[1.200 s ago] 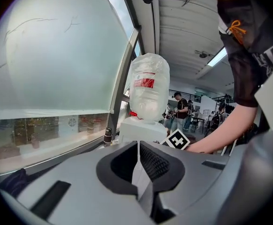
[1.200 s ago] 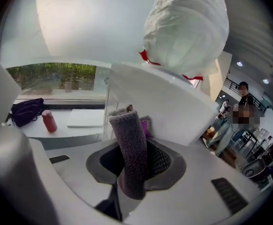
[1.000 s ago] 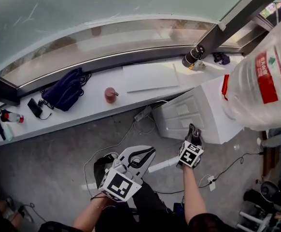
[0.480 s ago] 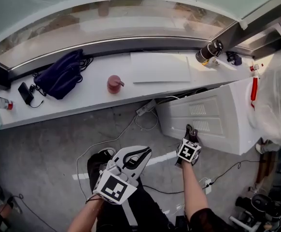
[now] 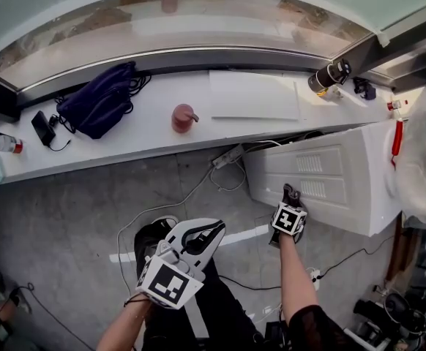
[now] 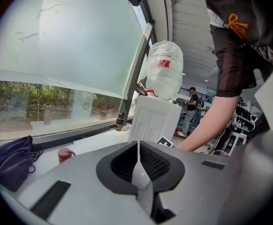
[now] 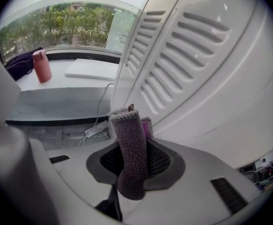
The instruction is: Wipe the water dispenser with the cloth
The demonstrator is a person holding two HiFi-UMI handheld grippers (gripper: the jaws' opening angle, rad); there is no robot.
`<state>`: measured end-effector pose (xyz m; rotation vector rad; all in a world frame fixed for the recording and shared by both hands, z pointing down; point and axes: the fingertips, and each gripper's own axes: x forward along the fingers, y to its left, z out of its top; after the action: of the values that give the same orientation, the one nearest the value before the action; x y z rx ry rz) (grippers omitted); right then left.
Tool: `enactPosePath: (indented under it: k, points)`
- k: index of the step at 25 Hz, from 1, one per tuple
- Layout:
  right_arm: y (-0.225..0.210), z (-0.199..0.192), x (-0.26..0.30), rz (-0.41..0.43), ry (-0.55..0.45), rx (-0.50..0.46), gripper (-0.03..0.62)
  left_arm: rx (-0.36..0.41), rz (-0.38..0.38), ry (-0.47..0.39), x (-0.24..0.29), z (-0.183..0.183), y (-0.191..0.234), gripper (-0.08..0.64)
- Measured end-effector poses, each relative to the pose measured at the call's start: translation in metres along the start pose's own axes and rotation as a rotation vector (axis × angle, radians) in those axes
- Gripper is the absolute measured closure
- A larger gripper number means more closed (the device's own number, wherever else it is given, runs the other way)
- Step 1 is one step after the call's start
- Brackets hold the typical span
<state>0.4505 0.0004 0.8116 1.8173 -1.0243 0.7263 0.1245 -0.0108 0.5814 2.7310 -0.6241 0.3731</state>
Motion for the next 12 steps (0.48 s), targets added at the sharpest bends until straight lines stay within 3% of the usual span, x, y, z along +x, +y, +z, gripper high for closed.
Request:
enactPosePath:
  k: [7, 12]
  points:
    - [-0.006, 0.06, -0.1, 0.156, -0.224, -0.051, 0.488, 0.043, -0.044, -0.013, -0.001, 0.043, -0.008, 0.531]
    - [-0.029, 0.116, -0.19, 0.197, -0.361, -0.055, 0.488, 0.08, -0.074, -0.028, 0.0, 0.076, -0.008, 0.531]
